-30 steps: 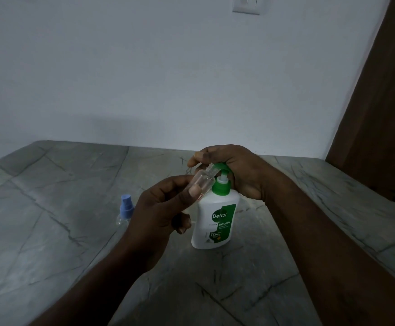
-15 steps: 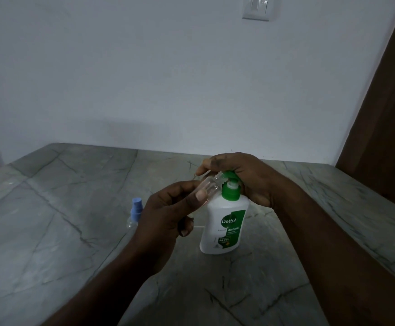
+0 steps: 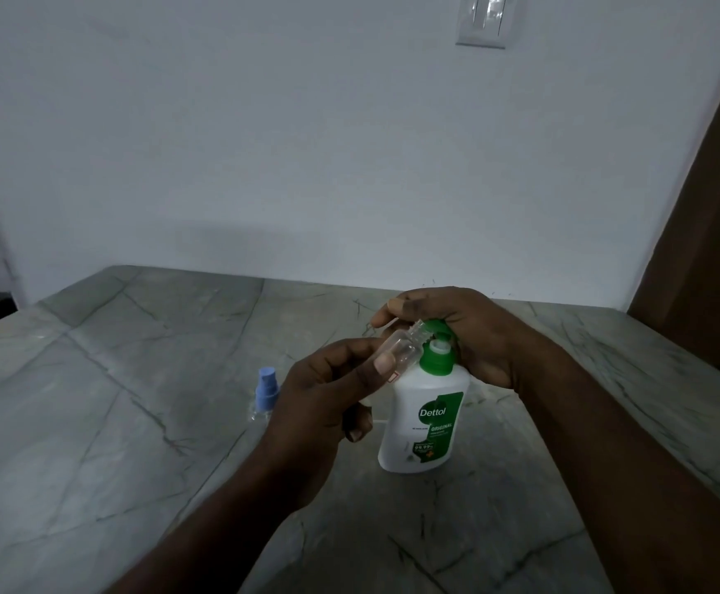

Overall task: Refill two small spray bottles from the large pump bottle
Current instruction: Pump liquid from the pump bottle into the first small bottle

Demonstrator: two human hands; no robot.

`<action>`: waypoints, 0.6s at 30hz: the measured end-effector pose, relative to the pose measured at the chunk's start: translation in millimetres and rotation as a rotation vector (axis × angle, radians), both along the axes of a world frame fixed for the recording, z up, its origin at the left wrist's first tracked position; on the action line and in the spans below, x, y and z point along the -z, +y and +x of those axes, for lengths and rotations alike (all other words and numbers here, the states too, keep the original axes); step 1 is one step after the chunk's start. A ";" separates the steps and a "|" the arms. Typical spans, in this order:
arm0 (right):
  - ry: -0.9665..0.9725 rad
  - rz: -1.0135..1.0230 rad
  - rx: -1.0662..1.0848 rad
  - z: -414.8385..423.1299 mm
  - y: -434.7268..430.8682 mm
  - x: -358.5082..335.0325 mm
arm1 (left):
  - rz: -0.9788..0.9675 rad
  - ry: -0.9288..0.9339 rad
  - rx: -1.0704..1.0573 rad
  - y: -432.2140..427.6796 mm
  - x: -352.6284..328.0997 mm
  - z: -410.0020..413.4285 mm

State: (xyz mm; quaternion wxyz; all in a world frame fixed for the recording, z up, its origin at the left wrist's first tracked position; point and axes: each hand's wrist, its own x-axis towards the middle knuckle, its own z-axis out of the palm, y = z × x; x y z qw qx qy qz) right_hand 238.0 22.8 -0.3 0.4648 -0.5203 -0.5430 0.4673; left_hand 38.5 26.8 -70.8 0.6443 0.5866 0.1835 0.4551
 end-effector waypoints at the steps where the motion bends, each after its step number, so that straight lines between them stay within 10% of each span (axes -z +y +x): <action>1: -0.005 -0.002 -0.001 0.4 0.0 0.4 | 0.001 0.000 -0.001 -0.2 -0.1 0.1; 18: -0.066 0.055 0.029 -2.6 0.9 0.4 | 0.004 -0.011 0.007 0.1 -1.5 -3.2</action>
